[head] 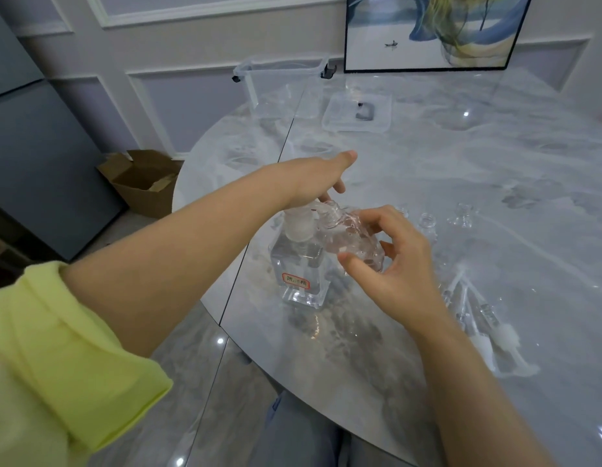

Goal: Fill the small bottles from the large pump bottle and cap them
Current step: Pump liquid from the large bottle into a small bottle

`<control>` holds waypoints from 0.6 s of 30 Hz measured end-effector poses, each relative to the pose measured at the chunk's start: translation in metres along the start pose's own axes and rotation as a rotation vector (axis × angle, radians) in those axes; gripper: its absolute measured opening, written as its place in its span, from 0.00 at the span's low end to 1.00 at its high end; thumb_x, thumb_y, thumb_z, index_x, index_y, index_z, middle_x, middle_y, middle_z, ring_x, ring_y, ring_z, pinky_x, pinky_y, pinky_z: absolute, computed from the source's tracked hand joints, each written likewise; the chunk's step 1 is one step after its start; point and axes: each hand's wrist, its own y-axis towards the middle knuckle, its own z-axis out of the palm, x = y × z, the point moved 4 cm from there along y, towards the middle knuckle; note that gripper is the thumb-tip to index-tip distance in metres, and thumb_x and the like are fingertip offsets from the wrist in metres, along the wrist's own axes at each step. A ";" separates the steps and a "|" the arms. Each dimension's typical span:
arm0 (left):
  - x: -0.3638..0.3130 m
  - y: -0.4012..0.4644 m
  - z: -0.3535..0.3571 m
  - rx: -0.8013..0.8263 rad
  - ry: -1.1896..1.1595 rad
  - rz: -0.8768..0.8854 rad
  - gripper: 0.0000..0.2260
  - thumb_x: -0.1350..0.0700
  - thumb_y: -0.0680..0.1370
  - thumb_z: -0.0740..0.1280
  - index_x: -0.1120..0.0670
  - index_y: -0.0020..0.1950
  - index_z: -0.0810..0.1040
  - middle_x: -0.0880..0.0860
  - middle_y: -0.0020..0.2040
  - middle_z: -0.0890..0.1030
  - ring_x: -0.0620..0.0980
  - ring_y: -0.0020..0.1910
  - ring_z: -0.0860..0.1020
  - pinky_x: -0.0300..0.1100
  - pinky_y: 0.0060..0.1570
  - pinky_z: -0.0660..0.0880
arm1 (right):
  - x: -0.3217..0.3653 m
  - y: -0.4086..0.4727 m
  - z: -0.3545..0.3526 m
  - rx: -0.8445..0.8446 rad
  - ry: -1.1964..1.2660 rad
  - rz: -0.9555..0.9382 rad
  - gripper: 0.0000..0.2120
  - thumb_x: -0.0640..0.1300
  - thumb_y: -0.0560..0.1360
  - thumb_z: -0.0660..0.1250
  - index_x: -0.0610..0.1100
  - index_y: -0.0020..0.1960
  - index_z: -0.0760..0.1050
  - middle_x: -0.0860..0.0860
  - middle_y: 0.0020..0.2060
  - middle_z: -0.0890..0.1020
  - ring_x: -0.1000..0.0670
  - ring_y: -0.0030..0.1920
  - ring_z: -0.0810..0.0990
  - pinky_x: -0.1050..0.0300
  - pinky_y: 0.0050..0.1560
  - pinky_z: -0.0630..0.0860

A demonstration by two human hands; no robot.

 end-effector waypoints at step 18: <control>0.000 -0.002 -0.003 -0.034 0.022 0.006 0.32 0.31 0.82 0.44 0.47 0.64 0.80 0.50 0.59 0.82 0.54 0.63 0.77 0.51 0.62 0.66 | -0.002 -0.002 0.001 -0.018 -0.006 0.030 0.14 0.46 0.69 0.74 0.49 0.54 0.78 0.58 0.49 0.80 0.52 0.52 0.80 0.43 0.51 0.81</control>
